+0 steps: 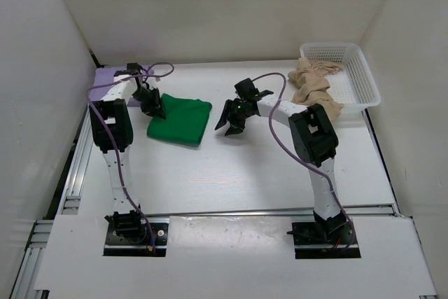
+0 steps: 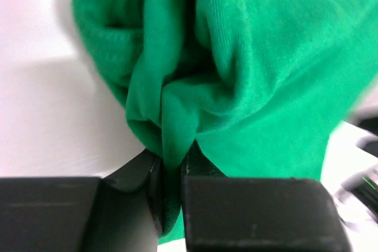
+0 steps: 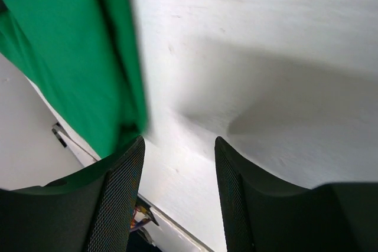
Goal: Fold and stack the t-shirts
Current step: Put the neatly folded tshirt into the corner of the board with the left arm
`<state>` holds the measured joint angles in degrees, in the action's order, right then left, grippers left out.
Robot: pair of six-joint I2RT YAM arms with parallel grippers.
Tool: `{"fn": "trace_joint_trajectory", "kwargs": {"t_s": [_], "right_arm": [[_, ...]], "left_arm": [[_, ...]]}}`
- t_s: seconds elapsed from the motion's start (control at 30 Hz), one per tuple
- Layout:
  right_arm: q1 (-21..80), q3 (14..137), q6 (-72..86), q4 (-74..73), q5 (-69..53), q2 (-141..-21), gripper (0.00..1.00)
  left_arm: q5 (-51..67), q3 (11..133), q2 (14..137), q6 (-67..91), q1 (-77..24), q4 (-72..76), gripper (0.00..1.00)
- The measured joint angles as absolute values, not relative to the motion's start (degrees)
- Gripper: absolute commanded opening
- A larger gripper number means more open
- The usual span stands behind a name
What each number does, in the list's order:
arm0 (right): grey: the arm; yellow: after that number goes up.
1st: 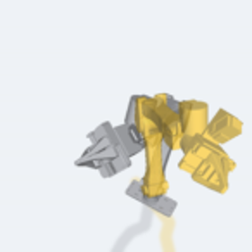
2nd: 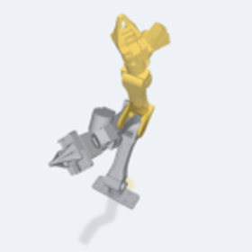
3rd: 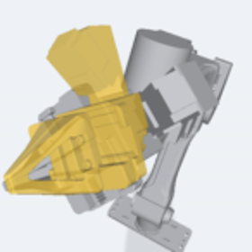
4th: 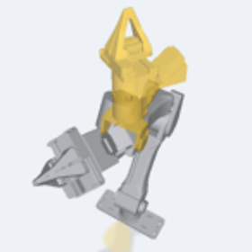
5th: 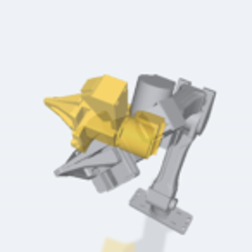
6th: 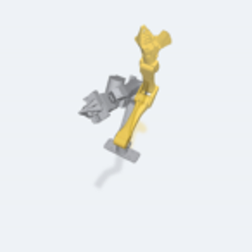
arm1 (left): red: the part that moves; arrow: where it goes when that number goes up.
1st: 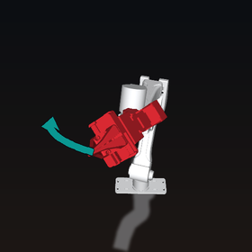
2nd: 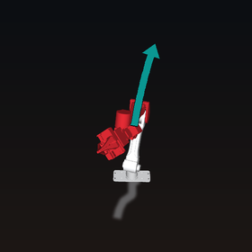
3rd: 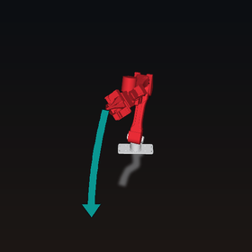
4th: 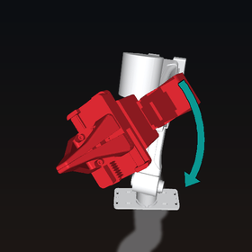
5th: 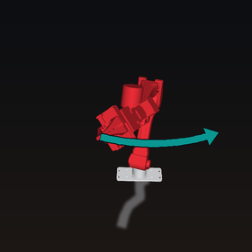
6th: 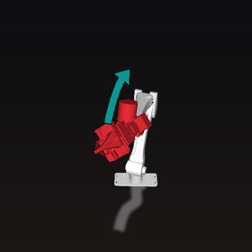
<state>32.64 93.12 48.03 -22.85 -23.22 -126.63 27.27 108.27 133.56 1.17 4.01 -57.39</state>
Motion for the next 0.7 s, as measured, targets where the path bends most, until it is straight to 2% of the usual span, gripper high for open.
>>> {"fn": "trace_joint_trajectory", "kwargs": {"t_s": [0.37, 0.7], "right_arm": [[28.7, 92.3, 44.5, -26.0, -18.3, -120.3, 0.57], [28.7, 89.5, 42.9, -28.2, -16.2, -120.3, 0.57]], "left_arm": [[-11.9, 119.4, 134.3, 0.3, -3.0, -50.8, 0.1], [-31.5, 126.4, 138.5, -0.1, -6.7, -44.4, 0.1]]}}
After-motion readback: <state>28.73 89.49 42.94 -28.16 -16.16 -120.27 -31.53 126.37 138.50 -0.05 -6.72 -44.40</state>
